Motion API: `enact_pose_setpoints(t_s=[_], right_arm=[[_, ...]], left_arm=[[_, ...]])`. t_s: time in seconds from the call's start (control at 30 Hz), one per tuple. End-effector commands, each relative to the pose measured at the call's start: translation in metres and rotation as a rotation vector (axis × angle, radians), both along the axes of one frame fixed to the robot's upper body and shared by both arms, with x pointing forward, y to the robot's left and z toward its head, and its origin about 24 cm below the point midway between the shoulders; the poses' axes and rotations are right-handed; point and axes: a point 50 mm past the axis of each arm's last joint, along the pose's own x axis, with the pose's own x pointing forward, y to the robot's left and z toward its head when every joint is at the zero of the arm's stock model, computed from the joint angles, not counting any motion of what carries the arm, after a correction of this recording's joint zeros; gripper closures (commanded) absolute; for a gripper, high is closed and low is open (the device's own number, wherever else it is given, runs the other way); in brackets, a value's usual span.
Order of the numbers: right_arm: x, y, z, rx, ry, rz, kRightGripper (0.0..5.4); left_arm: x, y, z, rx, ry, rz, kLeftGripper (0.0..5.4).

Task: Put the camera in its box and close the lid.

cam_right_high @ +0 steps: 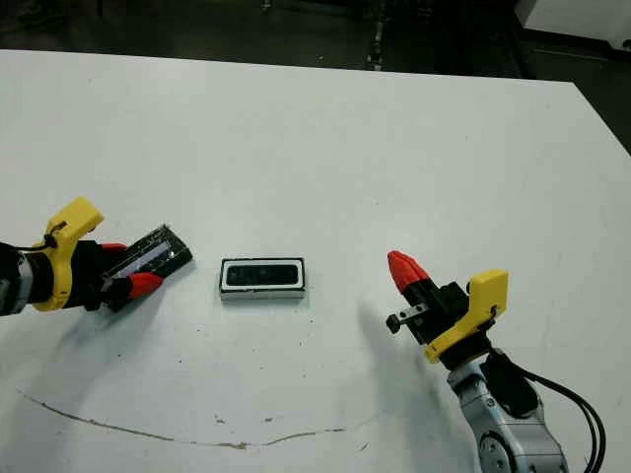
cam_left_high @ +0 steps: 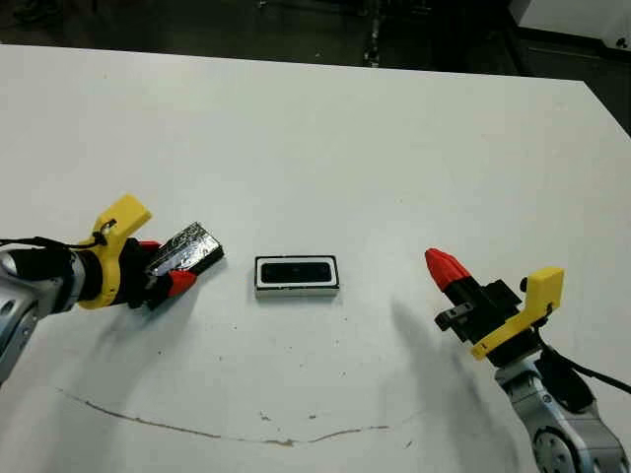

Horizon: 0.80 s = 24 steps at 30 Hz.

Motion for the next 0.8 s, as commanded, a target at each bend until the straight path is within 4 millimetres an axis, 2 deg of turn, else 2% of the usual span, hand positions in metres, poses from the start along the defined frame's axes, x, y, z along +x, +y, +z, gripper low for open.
enact_pose_setpoints(t_s=[0.03,0.13,0.27,0.8], right_arm=[[-0.002,-0.001,-0.004,-0.009,0.017,-0.009,5.40],[-0.001,0.000,-0.004,-0.010,0.020,-0.012,5.40],[-0.001,0.000,-0.005,-0.007,0.020,-0.009,5.40],[0.000,-0.001,-0.003,-0.016,0.009,-0.005,5.40]], left_arm=[[0.008,-0.006,0.019,-0.035,-0.095,-0.040,2.24],[0.013,-0.011,0.030,-0.043,-0.150,-0.109,2.24],[0.019,-0.020,0.035,-0.055,-0.194,-0.186,2.24],[0.028,-0.043,0.007,-0.067,-0.113,-0.397,2.24]])
